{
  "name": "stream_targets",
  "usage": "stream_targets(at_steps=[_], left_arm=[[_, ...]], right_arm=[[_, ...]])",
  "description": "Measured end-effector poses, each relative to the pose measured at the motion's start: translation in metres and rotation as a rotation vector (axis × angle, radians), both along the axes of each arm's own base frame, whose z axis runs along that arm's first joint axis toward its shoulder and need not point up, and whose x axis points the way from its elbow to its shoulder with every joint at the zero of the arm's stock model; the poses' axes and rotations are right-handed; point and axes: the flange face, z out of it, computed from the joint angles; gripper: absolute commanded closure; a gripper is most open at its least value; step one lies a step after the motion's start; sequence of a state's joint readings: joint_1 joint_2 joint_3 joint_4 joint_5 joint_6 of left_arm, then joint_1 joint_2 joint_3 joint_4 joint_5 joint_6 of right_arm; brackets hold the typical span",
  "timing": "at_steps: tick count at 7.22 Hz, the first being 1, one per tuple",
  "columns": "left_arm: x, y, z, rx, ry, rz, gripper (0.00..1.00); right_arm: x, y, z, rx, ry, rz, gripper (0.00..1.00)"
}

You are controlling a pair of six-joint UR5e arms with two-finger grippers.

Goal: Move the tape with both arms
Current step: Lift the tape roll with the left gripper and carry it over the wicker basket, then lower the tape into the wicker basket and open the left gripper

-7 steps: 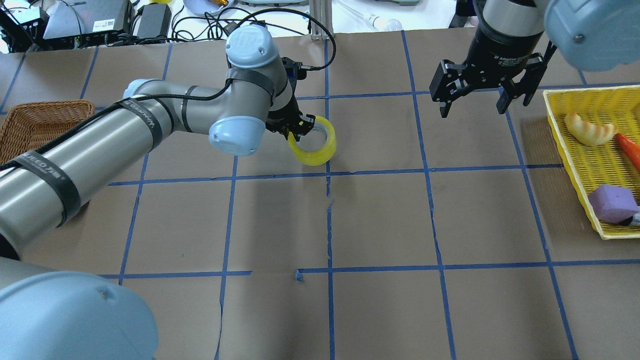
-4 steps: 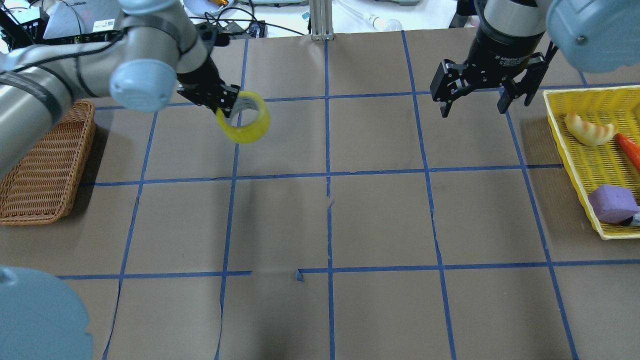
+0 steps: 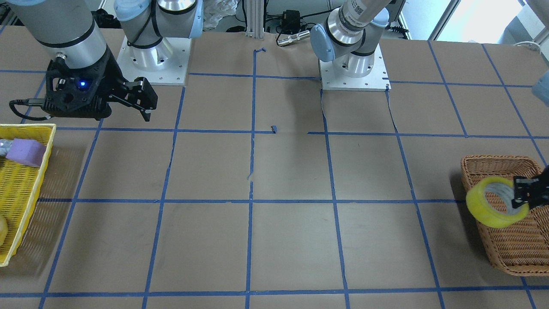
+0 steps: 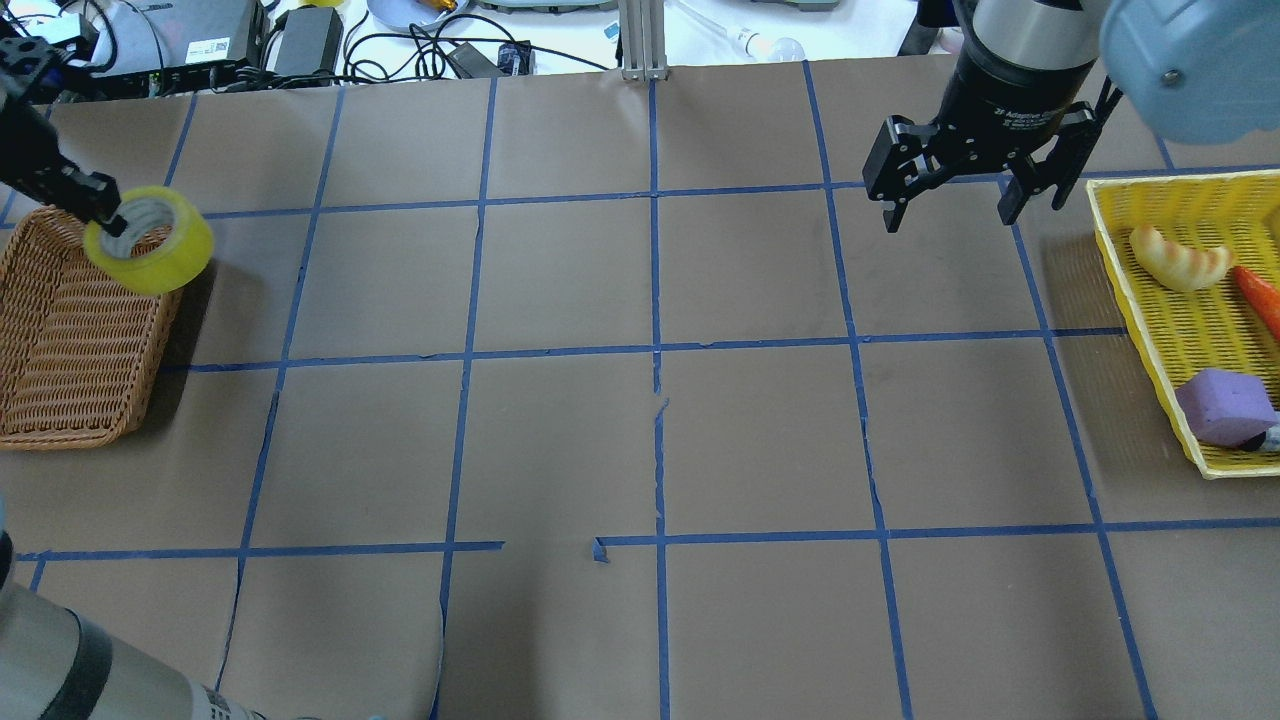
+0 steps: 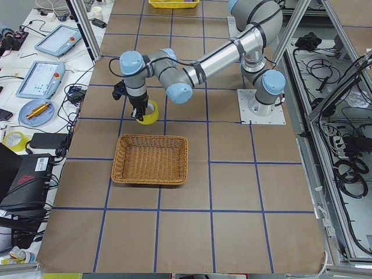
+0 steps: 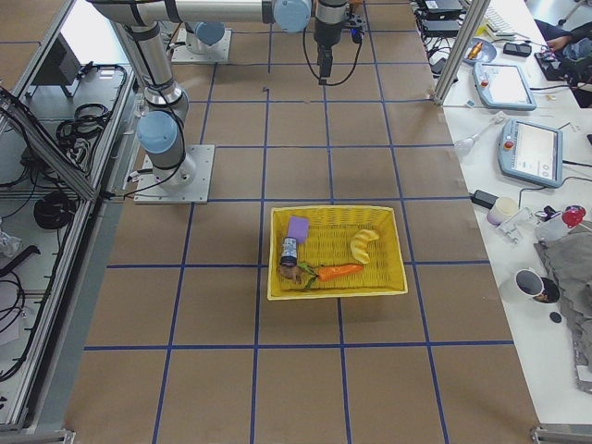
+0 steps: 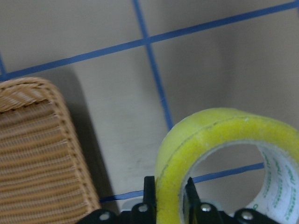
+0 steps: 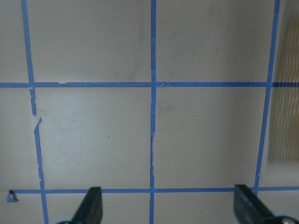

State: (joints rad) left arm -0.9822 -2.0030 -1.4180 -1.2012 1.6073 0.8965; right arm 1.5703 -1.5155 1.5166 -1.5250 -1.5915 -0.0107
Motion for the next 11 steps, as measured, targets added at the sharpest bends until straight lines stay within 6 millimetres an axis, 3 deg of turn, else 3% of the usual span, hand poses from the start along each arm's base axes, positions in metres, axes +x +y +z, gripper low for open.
stream_targets(at_steps=[1, 2, 4, 5, 6, 7, 9, 11], left_arm=[[0.051, 0.009, -0.015, -0.022, -0.028, -0.034, 1.0], [0.082, 0.014, -0.032, -0.03, -0.038, -0.06, 1.0], [0.107, 0.011, -0.074, -0.023, -0.018, -0.076, 1.0], [0.111, 0.009, -0.089, -0.019, -0.01, -0.079, 0.75], [0.112, 0.006, -0.098, -0.02, -0.003, -0.081, 0.56], [0.113, 0.004, -0.095, -0.03, -0.006, -0.081, 0.5], [0.111, -0.002, -0.059, -0.072, -0.009, -0.083, 0.0], [0.102, -0.002, -0.037, -0.11, 0.029, -0.087, 0.0]], right_arm=[[0.0, 0.002, 0.002, -0.003, 0.0, 0.0, 0.0], [0.0, 0.003, 0.003, -0.004, 0.0, 0.0, 0.0], [0.0, 0.004, 0.003, -0.003, -0.001, 0.002, 0.0], [0.0, 0.005, 0.003, 0.001, -0.001, 0.005, 0.0], [0.001, 0.005, 0.003, 0.003, -0.001, 0.006, 0.0], [0.001, 0.005, 0.002, 0.004, 0.0, 0.007, 0.0], [0.001, 0.004, 0.001, 0.003, 0.0, 0.01, 0.0], [0.001, 0.005, 0.002, 0.003, 0.0, 0.011, 0.0]])
